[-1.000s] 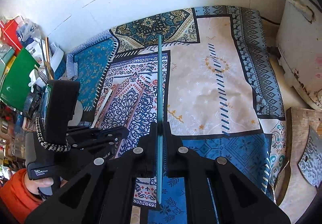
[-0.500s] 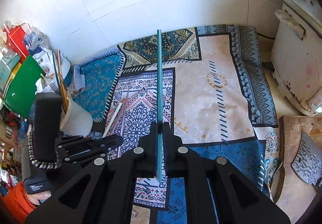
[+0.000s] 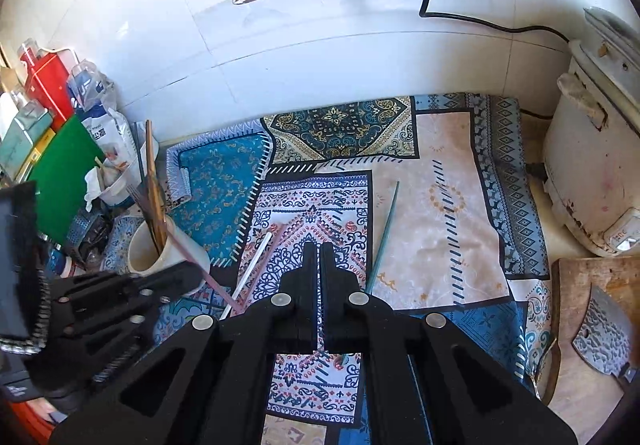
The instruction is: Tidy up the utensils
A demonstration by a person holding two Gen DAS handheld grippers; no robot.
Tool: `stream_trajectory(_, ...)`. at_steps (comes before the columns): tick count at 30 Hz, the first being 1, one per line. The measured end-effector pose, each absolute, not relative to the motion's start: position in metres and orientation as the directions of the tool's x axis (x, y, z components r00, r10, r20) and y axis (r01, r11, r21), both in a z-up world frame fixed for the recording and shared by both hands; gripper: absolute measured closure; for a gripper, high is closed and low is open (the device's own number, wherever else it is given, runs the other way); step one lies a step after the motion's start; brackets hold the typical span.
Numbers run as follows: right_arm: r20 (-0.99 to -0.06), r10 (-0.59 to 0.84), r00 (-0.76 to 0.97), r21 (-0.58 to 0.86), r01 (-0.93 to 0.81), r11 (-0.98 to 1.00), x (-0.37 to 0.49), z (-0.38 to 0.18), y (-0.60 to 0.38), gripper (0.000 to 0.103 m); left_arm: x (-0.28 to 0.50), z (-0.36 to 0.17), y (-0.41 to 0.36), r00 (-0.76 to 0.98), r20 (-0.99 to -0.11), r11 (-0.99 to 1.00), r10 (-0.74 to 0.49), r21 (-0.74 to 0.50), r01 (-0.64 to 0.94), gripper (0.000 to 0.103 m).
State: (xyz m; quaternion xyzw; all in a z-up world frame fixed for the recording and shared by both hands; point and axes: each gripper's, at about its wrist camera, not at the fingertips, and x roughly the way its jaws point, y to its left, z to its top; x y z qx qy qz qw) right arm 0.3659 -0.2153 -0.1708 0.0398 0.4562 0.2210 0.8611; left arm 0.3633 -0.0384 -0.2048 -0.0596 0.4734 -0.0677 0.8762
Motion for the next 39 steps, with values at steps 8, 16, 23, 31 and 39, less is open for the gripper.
stream_trajectory(8, -0.87, 0.309, 0.384, 0.222, -0.255, 0.941, 0.398, -0.226, -0.224, 0.077, 0.361, -0.178, -0.022, 0.61, -0.773, 0.983, -0.172, -0.177, 0.053, 0.103)
stream_trajectory(16, -0.927, 0.26, 0.271, 0.2, -0.228, 0.953, 0.433, -0.286, -0.214, 0.077, 0.363, -0.2, -0.014, 0.552, -0.812, 0.978, -0.19, -0.205, 0.035, 0.103)
stream_trajectory(23, -0.947, 0.203, 0.251, 0.131, -0.275, 0.953, 0.451, -0.308, -0.191, 0.077, 0.366, -0.26, -0.012, 0.401, -0.905, 0.988, -0.145, -0.154, 0.01, 0.095)
stream_trajectory(31, -0.937, 0.21, 0.28, 0.107, -0.343, 0.933, 0.443, -0.31, -0.175, 0.097, 0.382, -0.308, -0.017, 0.301, -0.95, 0.996, -0.084, -0.078, 0.032, 0.086)
stream_trajectory(39, -0.928, 0.267, 0.261, 0.175, -0.328, 0.928, 0.428, -0.307, -0.207, 0.097, 0.411, -0.326, -0.04, 0.283, -0.957, 0.995, -0.054, -0.027, 0.098, 0.079)
